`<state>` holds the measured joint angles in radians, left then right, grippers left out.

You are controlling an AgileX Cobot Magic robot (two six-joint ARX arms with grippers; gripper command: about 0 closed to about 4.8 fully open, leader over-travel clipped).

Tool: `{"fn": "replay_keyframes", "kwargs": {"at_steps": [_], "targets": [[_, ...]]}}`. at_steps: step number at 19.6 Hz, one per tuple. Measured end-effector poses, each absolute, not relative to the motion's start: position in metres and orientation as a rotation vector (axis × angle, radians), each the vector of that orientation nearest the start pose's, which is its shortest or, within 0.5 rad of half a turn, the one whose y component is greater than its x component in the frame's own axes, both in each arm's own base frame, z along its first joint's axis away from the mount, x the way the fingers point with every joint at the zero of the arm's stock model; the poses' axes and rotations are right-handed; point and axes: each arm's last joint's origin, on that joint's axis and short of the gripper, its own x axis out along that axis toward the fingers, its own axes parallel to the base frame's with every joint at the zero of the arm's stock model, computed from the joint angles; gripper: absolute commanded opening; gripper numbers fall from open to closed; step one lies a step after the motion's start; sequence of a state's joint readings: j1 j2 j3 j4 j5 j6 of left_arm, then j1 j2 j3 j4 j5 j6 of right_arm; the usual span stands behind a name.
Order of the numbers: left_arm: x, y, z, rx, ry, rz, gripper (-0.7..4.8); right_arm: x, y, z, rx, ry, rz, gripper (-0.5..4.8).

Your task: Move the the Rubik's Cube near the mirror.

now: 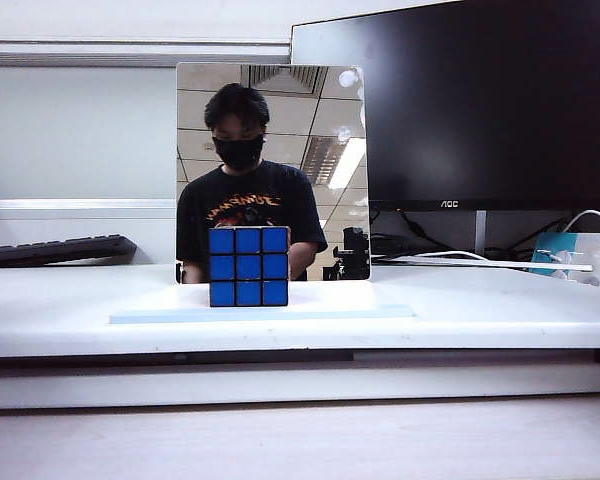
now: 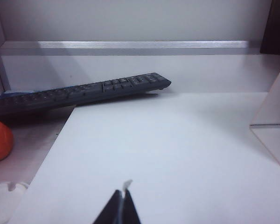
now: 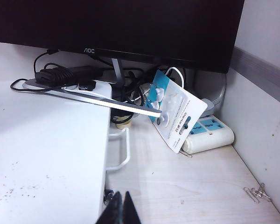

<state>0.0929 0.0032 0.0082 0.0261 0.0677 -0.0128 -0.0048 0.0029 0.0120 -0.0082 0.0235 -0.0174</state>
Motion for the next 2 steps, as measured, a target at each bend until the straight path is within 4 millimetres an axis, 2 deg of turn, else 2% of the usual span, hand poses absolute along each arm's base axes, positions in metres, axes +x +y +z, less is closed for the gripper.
{"fn": "replay_keyframes", "kwargs": {"at_steps": [2], "targets": [[0.0970,0.0071,0.1686,-0.010,-0.031,0.025,-0.05,0.0971,-0.0011,0.1666,-0.017,-0.001,-0.028,0.00]]}}
